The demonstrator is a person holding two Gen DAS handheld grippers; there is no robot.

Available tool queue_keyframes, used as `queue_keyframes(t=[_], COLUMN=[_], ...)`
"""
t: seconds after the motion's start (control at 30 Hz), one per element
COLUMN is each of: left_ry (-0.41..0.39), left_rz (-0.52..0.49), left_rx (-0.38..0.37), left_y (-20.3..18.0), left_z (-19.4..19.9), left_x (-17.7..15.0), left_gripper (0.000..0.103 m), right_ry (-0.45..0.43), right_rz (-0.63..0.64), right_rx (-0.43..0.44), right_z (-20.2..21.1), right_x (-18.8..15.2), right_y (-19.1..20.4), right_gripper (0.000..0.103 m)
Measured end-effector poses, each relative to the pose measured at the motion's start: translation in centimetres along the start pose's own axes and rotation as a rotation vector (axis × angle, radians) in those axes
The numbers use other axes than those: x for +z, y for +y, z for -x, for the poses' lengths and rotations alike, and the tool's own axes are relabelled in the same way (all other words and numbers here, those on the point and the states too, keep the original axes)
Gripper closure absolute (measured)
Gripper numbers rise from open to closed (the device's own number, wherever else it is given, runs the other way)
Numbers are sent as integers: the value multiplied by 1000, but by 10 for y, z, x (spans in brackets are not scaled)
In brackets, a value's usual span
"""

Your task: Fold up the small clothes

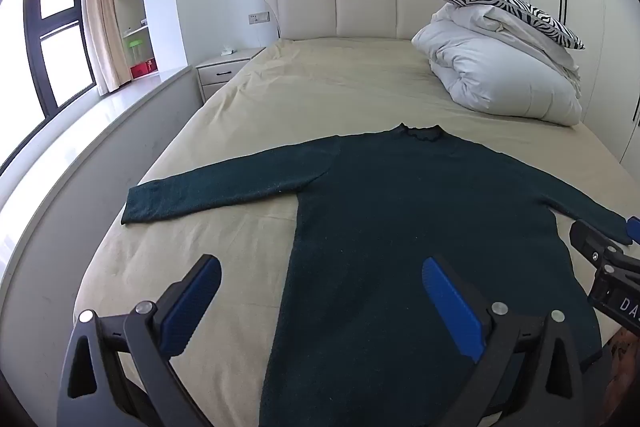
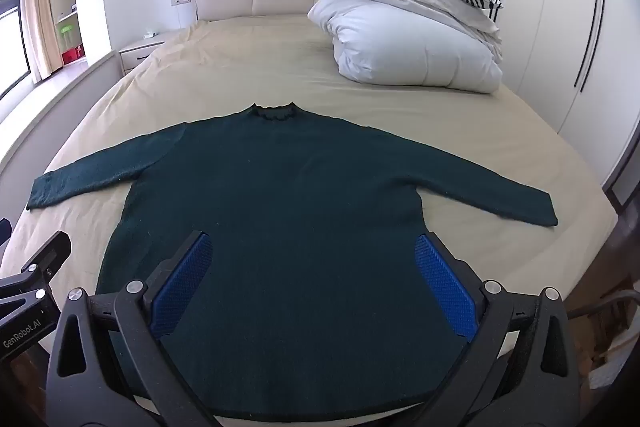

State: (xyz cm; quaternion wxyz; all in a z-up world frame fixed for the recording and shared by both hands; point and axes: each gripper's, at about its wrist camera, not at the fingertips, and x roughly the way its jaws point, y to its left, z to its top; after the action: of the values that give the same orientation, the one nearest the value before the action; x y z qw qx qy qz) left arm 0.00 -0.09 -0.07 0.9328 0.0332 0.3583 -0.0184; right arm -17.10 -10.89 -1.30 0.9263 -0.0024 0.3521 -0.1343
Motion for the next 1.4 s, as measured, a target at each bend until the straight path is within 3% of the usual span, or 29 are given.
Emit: queue_keyframes(t=[1.4], left_ry=[-2], left_rz=[24], left_rx=[0], left_y=[4], left_z=[-2], left_x=[-2], left_gripper=[0], right_ry=[17], right_rz=[-14], right_rx=[-6], right_z=[-5], right_x=[-1], right_y=[-1], right_gripper=[0])
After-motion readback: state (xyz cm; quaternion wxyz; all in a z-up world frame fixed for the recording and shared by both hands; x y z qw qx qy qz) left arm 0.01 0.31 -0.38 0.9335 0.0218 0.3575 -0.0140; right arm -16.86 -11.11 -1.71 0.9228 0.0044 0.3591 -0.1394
